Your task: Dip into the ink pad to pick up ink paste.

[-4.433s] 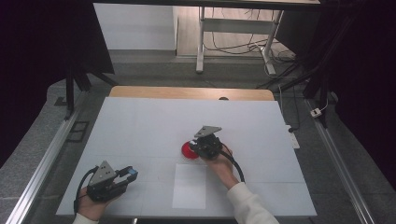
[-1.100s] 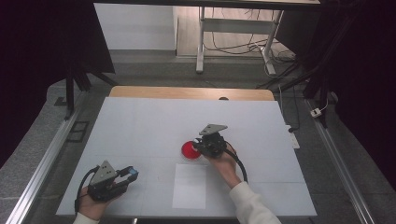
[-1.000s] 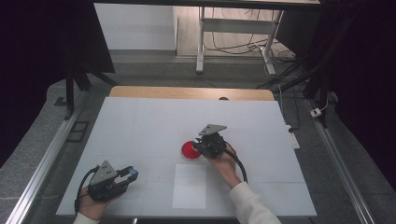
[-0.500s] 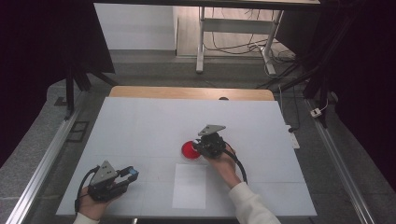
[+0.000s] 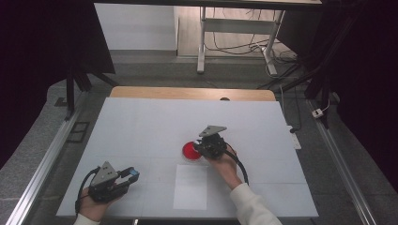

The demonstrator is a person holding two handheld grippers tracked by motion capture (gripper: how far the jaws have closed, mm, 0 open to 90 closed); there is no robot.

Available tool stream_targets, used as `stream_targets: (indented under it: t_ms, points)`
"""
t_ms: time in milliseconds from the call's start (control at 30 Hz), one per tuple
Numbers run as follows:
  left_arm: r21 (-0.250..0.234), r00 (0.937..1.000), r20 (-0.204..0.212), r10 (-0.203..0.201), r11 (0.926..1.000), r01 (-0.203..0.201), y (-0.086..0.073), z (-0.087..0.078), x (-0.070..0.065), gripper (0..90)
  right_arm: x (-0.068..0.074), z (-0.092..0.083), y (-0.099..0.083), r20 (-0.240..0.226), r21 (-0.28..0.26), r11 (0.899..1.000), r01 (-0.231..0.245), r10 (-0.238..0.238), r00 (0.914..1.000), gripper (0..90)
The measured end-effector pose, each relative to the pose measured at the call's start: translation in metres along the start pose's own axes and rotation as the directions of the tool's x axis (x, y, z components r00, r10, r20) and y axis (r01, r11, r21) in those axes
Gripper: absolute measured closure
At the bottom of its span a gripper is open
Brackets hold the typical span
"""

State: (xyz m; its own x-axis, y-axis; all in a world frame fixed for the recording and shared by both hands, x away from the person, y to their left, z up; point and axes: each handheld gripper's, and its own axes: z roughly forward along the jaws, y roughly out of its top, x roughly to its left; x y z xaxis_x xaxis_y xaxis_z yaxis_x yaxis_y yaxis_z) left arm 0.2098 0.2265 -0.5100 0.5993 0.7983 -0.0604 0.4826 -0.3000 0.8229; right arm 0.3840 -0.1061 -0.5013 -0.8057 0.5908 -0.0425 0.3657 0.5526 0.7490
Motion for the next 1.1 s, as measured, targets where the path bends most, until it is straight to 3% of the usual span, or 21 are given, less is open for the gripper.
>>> stream_targets:
  t_ms: [700, 1100]
  points:
    - [0.000, 1.0000, 0.000, -0.001, 1.0000, 0.001, 0.0001, 0.0004, 0.0008, 65.1, 0.0005, -0.0028, 0.0010, 0.002, -0.018, 1.000, 0.006, -0.006, 1.0000, 75.3]
    - [-0.002, 1.0000, 0.001, -0.004, 1.0000, 0.004, 0.0001, 0.0004, 0.0014, 65.1, -0.0048, -0.0078, 0.0005, -0.024, -0.043, 0.998, -0.042, 0.041, 0.9989, 75.2]
